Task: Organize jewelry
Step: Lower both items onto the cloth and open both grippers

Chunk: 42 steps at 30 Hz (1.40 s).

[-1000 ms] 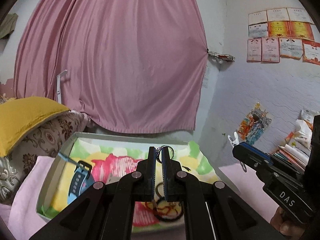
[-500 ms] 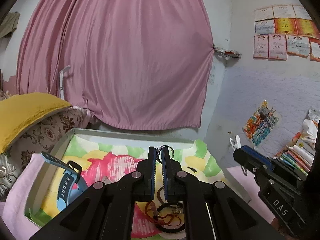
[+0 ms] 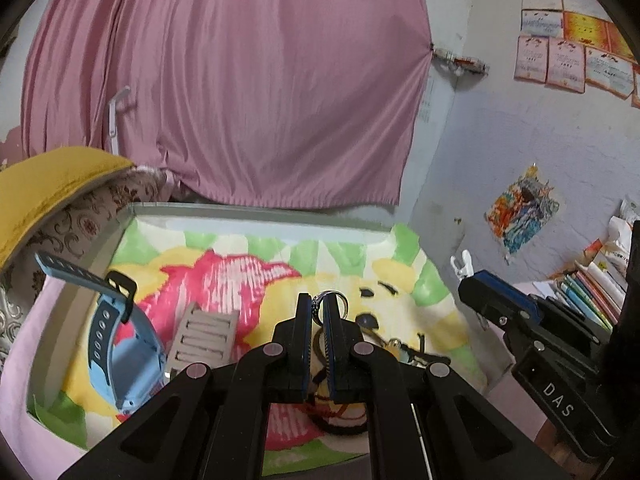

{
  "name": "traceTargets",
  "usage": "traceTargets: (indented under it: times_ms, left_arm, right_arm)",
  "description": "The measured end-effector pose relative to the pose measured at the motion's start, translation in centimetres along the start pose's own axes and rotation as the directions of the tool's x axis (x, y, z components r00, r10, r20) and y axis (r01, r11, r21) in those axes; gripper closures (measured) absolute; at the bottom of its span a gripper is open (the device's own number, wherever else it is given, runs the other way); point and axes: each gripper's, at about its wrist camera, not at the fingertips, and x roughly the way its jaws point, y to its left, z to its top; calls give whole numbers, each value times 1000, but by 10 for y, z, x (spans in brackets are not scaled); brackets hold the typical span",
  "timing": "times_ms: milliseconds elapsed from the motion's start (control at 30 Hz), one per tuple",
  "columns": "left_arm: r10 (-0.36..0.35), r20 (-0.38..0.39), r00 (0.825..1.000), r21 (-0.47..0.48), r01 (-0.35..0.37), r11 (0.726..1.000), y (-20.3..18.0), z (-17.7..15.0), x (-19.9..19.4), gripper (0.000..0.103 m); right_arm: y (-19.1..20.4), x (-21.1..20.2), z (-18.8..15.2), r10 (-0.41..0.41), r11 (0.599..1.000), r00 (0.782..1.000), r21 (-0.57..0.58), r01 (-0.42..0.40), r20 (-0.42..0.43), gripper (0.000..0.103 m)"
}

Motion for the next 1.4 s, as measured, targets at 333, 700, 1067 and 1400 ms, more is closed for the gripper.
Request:
traceTargets:
  times_ms: [333, 700, 1067, 1400]
  left_arm:
    - [-1, -100, 995, 10, 2, 1000, 0, -6, 11, 97]
    - [0, -172, 985, 11, 2, 1000, 1, -9, 20, 97]
    - [-5, -236, 972, -2, 5, 1000, 4, -15, 29, 97]
    - [-3, -232, 973, -24, -2, 1000, 7, -16, 29, 97]
  right_arm:
    - [1, 20, -9, 55, 998, 989, 28, -51, -135, 92]
    - [1, 33, -17, 90, 996, 970, 44, -82, -224, 92]
    - [1, 41, -22, 110, 993, 954, 62, -97, -278, 92]
    - [-1, 41, -22, 115, 992, 954, 74, -98, -277, 91]
